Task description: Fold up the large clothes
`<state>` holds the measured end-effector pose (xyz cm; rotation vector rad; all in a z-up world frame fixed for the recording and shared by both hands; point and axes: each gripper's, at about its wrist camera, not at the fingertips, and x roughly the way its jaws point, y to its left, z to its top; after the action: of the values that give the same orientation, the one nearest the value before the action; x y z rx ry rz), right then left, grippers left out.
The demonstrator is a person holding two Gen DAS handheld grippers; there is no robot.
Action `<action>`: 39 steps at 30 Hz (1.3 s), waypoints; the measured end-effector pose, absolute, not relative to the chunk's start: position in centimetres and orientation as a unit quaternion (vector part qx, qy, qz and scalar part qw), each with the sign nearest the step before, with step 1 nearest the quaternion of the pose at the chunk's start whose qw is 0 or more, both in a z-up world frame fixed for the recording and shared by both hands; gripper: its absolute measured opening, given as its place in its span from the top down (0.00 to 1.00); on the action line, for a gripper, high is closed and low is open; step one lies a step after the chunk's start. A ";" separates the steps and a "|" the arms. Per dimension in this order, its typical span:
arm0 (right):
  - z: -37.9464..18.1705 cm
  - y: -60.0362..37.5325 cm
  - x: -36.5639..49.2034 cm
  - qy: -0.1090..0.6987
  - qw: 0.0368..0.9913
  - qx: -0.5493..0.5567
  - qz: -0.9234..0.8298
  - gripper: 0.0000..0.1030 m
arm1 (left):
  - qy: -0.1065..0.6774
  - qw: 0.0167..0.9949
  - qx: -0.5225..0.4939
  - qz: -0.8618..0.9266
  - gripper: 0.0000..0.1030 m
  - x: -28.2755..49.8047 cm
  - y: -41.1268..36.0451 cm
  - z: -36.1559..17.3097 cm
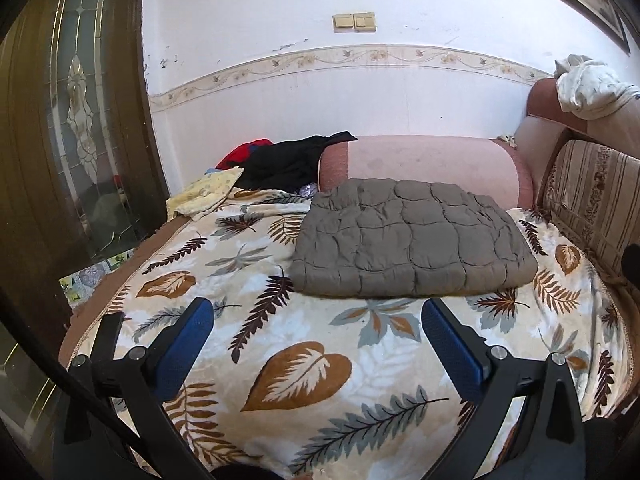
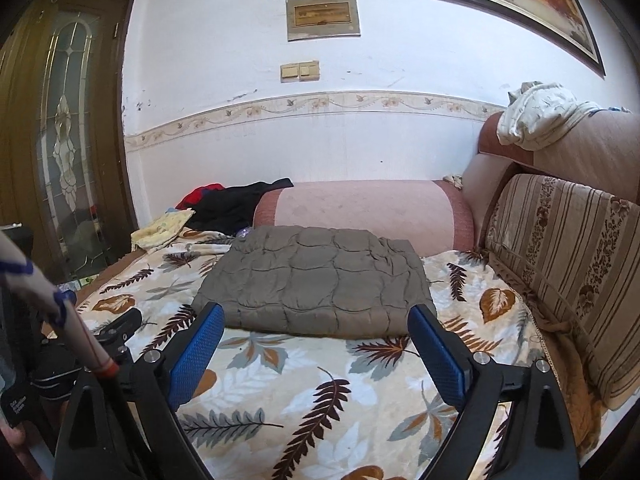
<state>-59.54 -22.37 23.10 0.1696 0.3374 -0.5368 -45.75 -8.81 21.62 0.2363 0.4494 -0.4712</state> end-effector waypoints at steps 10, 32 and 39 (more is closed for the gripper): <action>22.7 -21.9 -59.0 0.176 0.946 0.079 -0.259 0.07 | 0.230 0.940 0.124 -0.220 0.00 -45.3 -8.9 21.0; 21.8 -21.7 -58.4 0.190 0.945 0.079 -0.254 0.07 | 0.240 0.939 0.133 -0.209 0.00 -44.8 -8.8 20.0; 21.6 -22.0 -58.2 0.195 0.944 0.081 -0.254 0.07 | 0.239 0.939 0.135 -0.208 0.00 -44.8 -8.9 19.8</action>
<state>-58.25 -21.95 21.60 0.1648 0.3969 -0.5181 -44.82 -8.91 19.84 0.2754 0.4875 -0.4247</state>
